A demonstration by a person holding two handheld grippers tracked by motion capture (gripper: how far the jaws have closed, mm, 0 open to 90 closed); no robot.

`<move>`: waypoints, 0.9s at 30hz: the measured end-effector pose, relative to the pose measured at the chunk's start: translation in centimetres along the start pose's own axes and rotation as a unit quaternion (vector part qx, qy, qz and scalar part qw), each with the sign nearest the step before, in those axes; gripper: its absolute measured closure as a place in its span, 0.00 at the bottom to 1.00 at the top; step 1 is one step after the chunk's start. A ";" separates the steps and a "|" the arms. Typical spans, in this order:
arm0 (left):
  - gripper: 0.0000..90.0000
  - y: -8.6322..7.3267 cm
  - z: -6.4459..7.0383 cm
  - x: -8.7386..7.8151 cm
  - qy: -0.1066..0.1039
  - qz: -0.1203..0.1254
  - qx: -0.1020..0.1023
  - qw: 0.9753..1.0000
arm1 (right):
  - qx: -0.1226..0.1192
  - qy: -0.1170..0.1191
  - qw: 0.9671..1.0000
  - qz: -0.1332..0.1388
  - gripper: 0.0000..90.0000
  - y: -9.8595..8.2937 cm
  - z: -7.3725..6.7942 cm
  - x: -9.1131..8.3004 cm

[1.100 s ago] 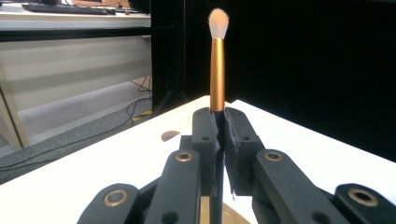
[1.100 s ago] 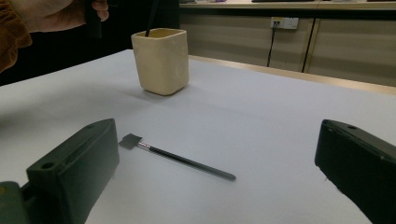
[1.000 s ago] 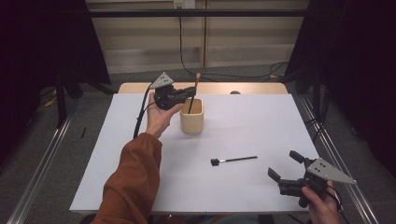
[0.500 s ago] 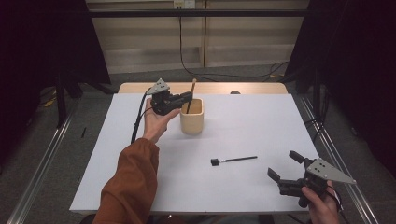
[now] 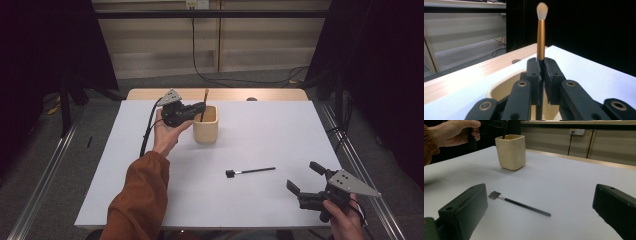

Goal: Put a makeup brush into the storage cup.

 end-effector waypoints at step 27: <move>0.02 0.7 -0.4 -0.9 0.051 -0.016 -0.010 0.998 | -0.004 0.004 1.000 -0.002 0.00 0.0 -0.1 0.0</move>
Point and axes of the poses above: each handheld gripper's, and its own axes: x roughly forward along the jaws, y roughly out of its top, z roughly to its right, the point moved 4 cm from there along x, roughly forward along the jaws, and after that the axes turned 4 degrees about y, right-handed, at the moved point
